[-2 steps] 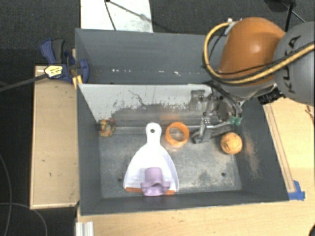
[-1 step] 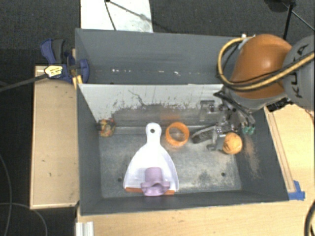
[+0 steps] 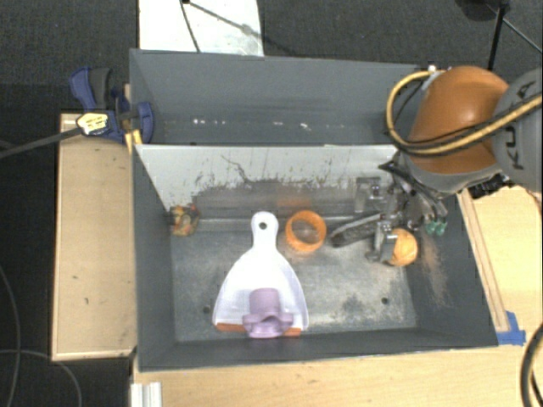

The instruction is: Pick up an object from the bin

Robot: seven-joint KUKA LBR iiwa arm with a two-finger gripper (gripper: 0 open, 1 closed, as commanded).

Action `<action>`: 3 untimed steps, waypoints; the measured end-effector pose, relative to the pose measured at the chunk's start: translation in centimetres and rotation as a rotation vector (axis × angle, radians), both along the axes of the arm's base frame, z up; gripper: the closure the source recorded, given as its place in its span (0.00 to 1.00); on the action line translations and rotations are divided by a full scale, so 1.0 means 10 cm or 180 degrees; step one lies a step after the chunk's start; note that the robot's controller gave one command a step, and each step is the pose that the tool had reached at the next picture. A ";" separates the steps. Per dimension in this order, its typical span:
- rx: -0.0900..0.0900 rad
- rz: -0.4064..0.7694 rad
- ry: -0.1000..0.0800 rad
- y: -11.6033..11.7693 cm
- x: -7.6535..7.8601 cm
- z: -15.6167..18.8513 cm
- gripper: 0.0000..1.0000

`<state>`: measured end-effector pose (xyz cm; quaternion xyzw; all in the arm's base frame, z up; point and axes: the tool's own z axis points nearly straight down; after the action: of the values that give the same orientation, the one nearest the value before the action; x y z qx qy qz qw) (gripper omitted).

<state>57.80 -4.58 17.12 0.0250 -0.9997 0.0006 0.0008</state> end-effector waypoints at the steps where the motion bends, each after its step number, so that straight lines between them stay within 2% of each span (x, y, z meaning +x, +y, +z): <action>1: 0.0008 -0.0006 -0.0026 -0.15 -0.06 -0.25 0.00; 2: 0.0005 0.0198 -0.0020 -0.32 0.14 -0.54 1.00; 3: 0.0005 0.0195 -0.0020 -0.32 0.14 -0.54 0.00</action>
Offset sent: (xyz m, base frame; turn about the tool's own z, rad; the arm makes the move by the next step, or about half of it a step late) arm 0.0128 -0.0322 -0.0548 -0.0642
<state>59.19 -7.81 11.72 0.0556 -0.9985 -0.0001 -0.0023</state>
